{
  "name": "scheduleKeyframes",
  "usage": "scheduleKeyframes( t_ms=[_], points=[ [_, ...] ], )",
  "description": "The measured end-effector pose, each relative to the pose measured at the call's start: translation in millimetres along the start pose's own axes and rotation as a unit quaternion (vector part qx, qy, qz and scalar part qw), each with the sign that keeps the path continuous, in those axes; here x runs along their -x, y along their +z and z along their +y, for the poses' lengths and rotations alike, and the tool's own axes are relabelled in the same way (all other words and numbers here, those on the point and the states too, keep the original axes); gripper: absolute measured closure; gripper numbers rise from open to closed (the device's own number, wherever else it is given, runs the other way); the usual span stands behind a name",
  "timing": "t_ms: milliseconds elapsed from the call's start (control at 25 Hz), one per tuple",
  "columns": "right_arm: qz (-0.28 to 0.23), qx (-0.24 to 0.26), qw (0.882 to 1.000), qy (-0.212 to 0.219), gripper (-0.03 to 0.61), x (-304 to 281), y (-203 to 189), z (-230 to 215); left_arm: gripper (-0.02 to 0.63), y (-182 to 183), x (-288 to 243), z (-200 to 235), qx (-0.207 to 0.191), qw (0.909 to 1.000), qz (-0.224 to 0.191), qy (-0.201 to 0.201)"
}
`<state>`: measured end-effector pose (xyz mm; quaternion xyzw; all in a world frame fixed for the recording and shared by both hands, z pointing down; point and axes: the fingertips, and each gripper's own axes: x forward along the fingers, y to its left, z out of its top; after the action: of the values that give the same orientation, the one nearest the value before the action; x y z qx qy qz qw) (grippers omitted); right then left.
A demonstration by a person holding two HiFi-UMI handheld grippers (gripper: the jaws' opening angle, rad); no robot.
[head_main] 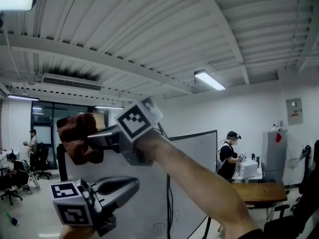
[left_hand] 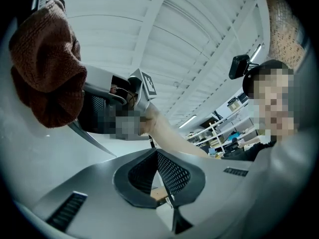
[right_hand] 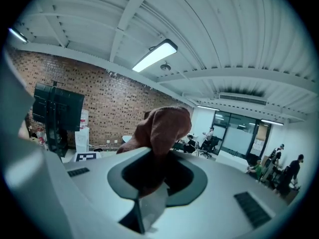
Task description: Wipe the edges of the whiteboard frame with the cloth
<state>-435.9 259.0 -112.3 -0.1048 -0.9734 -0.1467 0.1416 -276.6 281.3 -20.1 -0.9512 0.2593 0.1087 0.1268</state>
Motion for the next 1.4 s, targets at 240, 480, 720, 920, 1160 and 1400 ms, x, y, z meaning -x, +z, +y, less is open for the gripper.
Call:
scheduleKeyframes(
  t_ms=[240,480,720,920,1160,1400],
  points=[
    [0.002,-0.003,0.999,0.032,0.502,-2.9,-5.9,-9.9,0.624,-4.3,-15.6,23.9,-0.006,0.9997,-0.012,0.023],
    [0.014,0.008,0.999,0.048,0.502,10.7,-17.7,-12.5,0.624,-15.8,-44.7,35.6,-0.018,0.9986,-0.014,0.047],
    [0.022,0.009,0.999,0.043,0.502,28.7,-30.0,-30.1,0.624,-27.6,-69.4,42.5,-0.031,0.9975,-0.016,0.062],
    [0.019,0.004,0.999,0.042,0.502,44.4,-39.7,-39.6,0.624,-32.3,-86.2,42.9,-0.03,0.9969,-0.018,0.071],
    [0.017,-0.005,1.0,0.018,0.503,59.2,-45.4,-62.7,0.624,-40.6,-105.8,49.4,-0.015,0.9982,-0.007,0.058],
    [0.019,-0.012,1.0,0.0,0.502,69.1,-50.5,-73.2,0.624,-41.8,-116.7,52.5,-0.007,0.9995,-0.008,0.029]
  ],
)
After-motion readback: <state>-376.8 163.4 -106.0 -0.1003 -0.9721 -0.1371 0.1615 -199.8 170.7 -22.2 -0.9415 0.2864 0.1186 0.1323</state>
